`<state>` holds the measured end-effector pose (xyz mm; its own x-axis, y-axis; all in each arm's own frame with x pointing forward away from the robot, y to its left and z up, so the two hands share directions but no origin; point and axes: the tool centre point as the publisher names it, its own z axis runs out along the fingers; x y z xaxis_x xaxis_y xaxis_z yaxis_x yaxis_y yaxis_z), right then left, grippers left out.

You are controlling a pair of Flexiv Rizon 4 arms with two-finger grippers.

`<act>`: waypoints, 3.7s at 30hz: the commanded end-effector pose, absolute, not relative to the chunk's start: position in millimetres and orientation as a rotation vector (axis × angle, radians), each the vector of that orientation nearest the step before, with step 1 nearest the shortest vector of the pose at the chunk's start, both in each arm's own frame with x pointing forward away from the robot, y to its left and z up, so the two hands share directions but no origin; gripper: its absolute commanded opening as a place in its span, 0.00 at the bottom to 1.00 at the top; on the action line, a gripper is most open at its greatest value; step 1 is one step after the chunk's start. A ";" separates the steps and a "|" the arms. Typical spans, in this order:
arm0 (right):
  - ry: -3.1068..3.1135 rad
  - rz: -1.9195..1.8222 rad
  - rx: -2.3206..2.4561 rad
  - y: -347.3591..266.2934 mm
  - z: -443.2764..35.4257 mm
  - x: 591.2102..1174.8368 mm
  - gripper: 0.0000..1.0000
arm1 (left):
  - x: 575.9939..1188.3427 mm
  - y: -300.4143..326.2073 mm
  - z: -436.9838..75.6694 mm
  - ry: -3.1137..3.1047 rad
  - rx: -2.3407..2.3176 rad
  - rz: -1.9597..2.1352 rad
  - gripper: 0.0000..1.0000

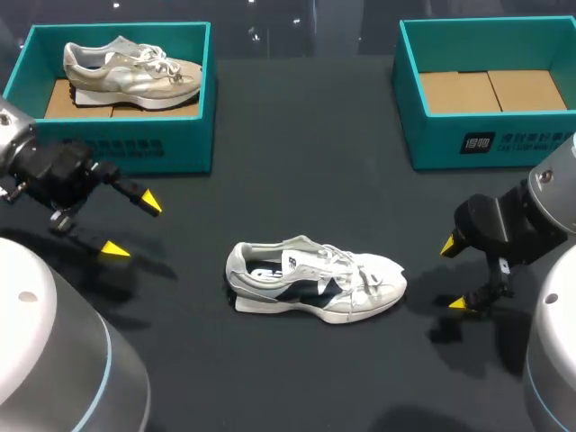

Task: Take the shoe out of the shoebox, open the shoe tongue, remove and reinsert the insole, then place the shoe into the shoebox

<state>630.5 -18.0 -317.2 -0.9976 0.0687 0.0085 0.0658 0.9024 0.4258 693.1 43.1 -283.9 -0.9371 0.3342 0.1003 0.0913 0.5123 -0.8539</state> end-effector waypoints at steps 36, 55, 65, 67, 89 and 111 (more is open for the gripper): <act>3.054 0.679 0.110 -18.0 -317.2 628.2 1.00 | 673.2 28.7 -347.6 -2.397 -0.140 1.727 1.00; 3.054 0.679 0.110 -18.0 -317.2 628.2 1.00 | 659.9 12.1 -365.9 -2.475 -0.198 1.798 1.00; 3.068 0.641 0.214 -16.0 -307.2 630.5 1.00 | 661.5 -1.6 -368.8 -2.470 -0.168 1.806 1.00; 3.059 0.636 0.267 -13.4 -301.7 631.9 1.00 | 661.3 -2.8 -368.6 -2.467 -0.163 1.811 1.00; 3.016 0.674 0.320 -11.6 -297.4 625.1 1.00 | 673.1 0.2 -375.0 -2.499 -0.092 1.791 1.00; 3.020 0.668 0.309 -12.8 -296.8 625.4 1.00 | 692.7 -20.6 -382.5 -2.571 0.064 1.867 1.00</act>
<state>627.9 -12.2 -297.7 -0.9801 0.1981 0.0127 0.1849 0.8878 0.4215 696.1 -19.0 -381.7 -0.9990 -0.0438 -0.0011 -0.0124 0.3080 -0.9513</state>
